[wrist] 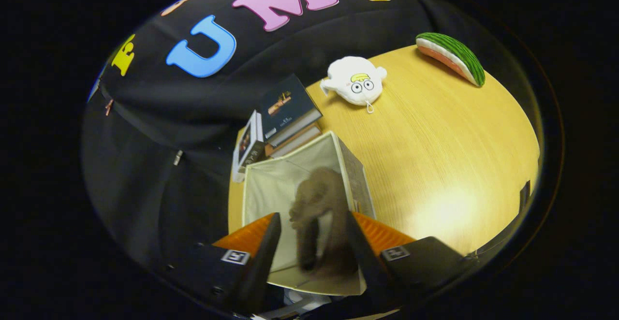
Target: Open the storage box then place both shoes into the box .Put the left shoe in first, then the right shoe, with the right side of both shoes facing outward in a uniform manner.
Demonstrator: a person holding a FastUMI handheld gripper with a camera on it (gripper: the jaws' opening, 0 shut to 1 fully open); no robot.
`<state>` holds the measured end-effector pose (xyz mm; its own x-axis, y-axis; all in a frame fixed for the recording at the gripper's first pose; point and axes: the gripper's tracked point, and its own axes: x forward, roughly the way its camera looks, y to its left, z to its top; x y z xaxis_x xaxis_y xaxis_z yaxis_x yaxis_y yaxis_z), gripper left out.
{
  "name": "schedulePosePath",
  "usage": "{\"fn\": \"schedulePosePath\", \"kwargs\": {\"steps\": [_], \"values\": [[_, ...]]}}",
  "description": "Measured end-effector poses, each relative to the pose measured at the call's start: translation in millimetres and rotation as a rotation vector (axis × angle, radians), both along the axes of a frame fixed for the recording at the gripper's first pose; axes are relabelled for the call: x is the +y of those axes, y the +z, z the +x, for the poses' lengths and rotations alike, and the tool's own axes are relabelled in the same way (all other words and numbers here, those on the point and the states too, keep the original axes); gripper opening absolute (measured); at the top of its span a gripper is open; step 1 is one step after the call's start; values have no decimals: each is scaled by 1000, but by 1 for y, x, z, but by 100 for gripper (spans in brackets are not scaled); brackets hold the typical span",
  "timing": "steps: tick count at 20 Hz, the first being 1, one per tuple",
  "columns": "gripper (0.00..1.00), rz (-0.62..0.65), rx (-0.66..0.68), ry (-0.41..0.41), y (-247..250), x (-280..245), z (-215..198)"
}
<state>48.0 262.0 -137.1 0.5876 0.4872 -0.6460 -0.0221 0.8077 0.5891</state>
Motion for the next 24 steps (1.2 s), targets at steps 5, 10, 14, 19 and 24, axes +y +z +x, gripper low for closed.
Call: {"fn": "schedulePosePath", "kwargs": {"steps": [5, 10, 14, 19, 24], "values": [[99, -63, -155, -48, 33, -48, 11], [98, -261, -364, -124, 60, -139, 31], [98, -344, -507, -191, 98, -209, 39], [98, -494, -732, -211, 131, -287, 52], [98, -524, -877, -230, 151, -346, 43]]}}
